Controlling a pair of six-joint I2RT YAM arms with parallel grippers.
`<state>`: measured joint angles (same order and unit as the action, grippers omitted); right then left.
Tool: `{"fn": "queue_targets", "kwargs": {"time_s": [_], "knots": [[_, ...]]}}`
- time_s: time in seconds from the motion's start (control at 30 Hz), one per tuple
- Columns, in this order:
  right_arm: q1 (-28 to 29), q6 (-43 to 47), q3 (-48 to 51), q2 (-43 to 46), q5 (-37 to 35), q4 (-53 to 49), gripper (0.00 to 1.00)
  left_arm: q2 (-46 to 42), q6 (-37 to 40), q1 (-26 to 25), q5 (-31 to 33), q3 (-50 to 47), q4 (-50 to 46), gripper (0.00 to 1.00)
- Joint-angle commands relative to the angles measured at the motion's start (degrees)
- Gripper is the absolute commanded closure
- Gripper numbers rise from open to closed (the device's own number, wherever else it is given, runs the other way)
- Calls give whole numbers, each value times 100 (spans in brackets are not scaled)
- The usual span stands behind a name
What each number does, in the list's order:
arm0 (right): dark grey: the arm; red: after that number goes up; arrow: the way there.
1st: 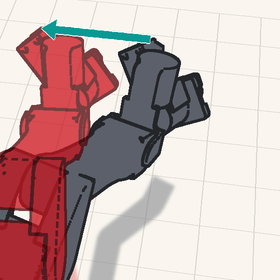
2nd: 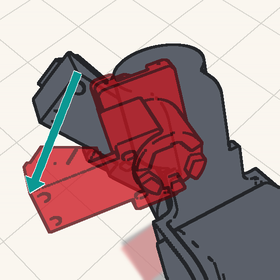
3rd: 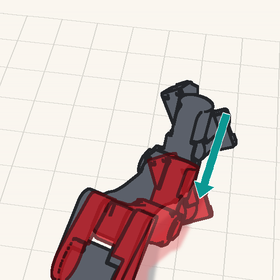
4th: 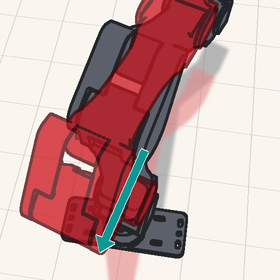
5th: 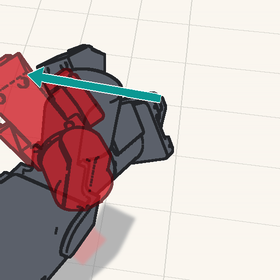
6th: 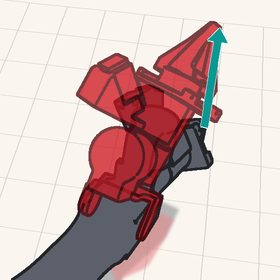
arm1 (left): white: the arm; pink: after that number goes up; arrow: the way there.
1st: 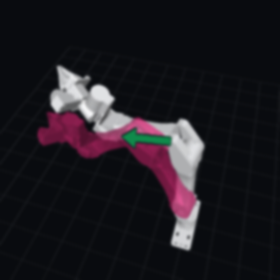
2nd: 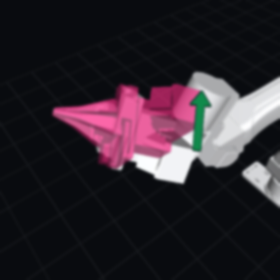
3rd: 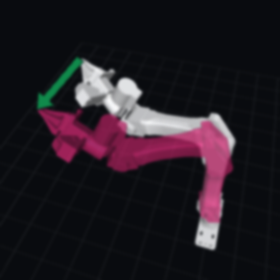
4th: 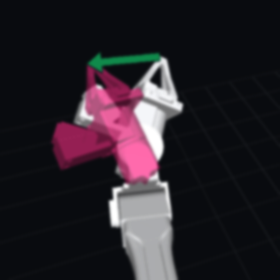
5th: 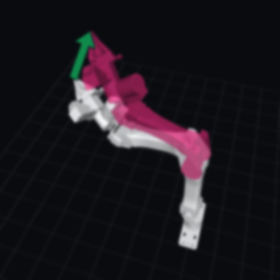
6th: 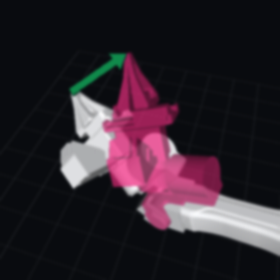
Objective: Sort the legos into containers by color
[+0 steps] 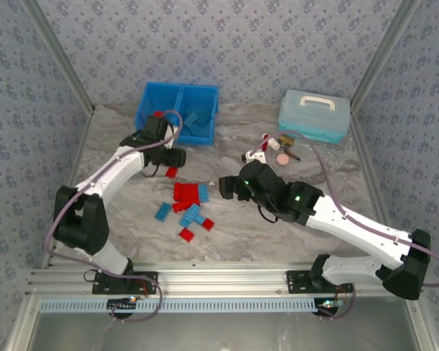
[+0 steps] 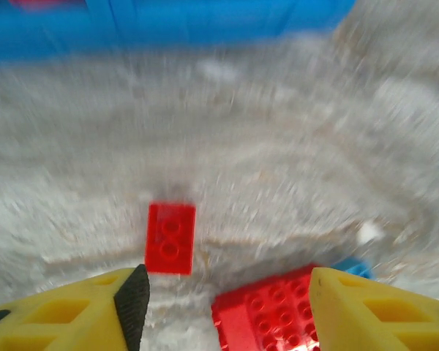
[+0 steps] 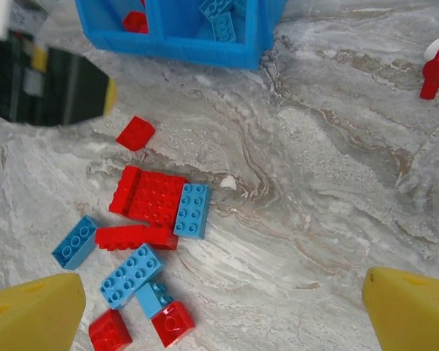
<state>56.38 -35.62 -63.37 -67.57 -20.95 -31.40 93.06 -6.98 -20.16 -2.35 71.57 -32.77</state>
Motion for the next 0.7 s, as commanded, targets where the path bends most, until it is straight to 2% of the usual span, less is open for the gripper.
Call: {"fn": "queue_targets", "kwargs": {"time_s": [0.0,0.13,0.3,0.67], "knots": [[-17,140,-292,-106,153,43,0,370,207,107,-99,-104,184,32],[-1,56,-259,-27,72,-26,0,964,226,135,1,35,324,21],[13,2,-117,201,-66,-112,0,1518,230,185,226,114,454,21],[-34,-90,-165,152,-137,-77,0,1626,76,357,183,220,343,65]]}}
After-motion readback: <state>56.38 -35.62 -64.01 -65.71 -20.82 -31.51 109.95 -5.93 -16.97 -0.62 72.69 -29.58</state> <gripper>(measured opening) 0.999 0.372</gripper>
